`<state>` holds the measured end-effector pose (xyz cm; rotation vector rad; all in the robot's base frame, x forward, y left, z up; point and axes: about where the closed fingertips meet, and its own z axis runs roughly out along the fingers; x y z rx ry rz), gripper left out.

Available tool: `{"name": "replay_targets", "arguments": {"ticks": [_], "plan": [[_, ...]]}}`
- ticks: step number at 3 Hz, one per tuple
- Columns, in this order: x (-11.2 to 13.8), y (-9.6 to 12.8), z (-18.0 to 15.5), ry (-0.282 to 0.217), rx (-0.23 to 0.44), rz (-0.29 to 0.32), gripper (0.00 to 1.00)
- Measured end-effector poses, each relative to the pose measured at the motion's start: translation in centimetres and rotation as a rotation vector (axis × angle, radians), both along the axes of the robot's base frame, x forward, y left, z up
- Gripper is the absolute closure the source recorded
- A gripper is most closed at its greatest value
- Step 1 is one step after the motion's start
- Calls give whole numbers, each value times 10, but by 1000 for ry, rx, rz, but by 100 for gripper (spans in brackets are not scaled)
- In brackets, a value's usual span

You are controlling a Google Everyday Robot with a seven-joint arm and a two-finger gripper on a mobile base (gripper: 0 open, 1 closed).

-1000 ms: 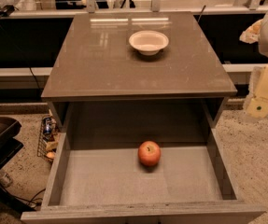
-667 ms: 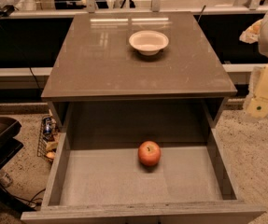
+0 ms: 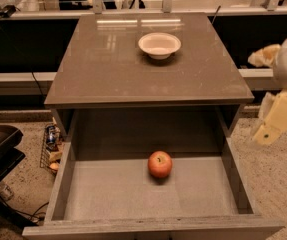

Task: Pick apple from top drawer and place on counter

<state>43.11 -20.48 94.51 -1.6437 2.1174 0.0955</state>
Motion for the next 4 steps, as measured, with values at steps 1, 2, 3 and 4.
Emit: {"name": "replay_targets", "arguments": {"ticks": [1, 2, 3, 4], "plan": [[-8, 18, -59, -6, 178, 16, 0], [-5, 57, -108, -26, 366, 30, 0], [12, 98, -143, -77, 516, 28, 0], [38, 126, -179, -134, 601, -2, 0]]}}
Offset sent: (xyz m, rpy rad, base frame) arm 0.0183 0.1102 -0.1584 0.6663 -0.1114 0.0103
